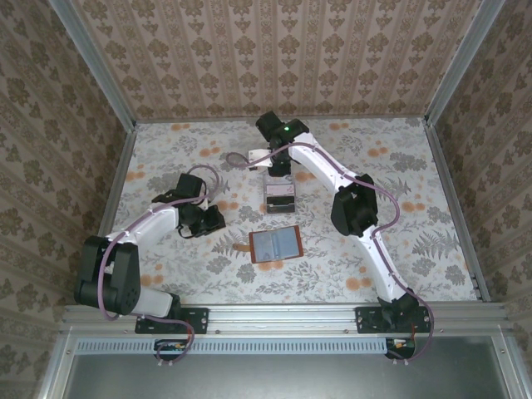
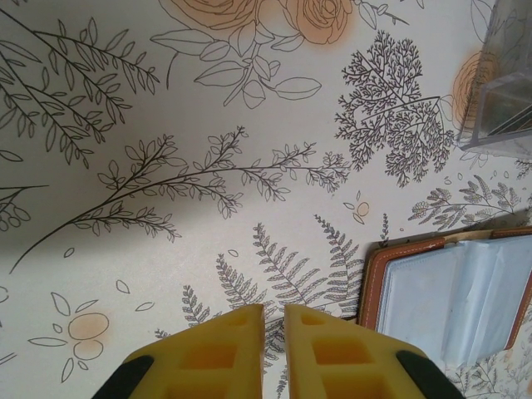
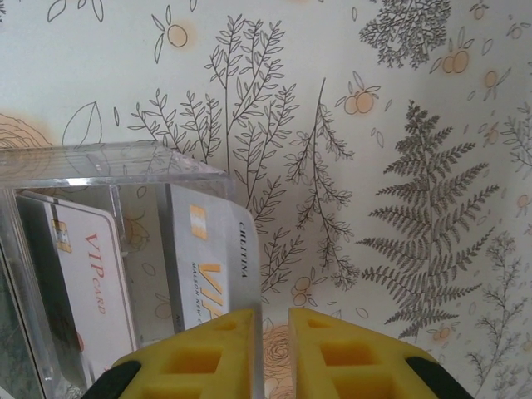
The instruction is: Take the credit cards out of the card holder
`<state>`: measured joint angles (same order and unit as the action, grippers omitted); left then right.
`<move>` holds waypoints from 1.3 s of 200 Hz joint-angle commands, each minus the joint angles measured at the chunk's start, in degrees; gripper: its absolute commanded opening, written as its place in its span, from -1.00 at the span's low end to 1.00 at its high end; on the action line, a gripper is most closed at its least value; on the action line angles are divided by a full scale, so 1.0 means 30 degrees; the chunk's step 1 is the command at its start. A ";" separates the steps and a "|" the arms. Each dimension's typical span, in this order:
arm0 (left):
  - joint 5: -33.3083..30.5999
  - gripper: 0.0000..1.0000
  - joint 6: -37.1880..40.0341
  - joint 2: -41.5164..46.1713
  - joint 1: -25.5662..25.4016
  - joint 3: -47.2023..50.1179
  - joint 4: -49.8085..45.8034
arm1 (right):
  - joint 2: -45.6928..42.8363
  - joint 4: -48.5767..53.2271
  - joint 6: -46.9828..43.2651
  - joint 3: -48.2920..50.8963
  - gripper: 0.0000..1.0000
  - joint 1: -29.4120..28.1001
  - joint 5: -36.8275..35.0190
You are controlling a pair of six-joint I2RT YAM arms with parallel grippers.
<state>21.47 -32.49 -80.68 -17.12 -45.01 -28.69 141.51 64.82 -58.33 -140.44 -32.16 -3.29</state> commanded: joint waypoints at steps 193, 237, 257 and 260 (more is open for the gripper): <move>0.1103 -0.81 -0.0103 -0.2535 -0.4384 -0.2018 0.0330 | -1.0468 -0.9257 1.7429 1.2876 -0.68 -0.0060 0.3054; 0.1335 -0.88 -0.0200 -0.3458 -0.5177 -0.1746 0.0304 | -1.3219 -1.0579 2.3493 1.6890 -0.72 -0.0060 0.5434; 0.1225 -0.89 -0.0240 -0.3790 -0.5479 -0.1651 0.0137 | -1.3761 -1.0561 2.5710 1.7870 -0.72 -0.0060 0.6544; 0.1221 -0.90 -0.0258 -0.3828 -0.5508 -0.1638 0.0115 | -1.3848 -1.0546 2.6044 1.7997 -0.72 -0.0060 0.6725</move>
<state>24.45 -32.75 -90.76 -32.58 -49.69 -27.42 102.69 35.66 6.02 -89.71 -32.21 10.52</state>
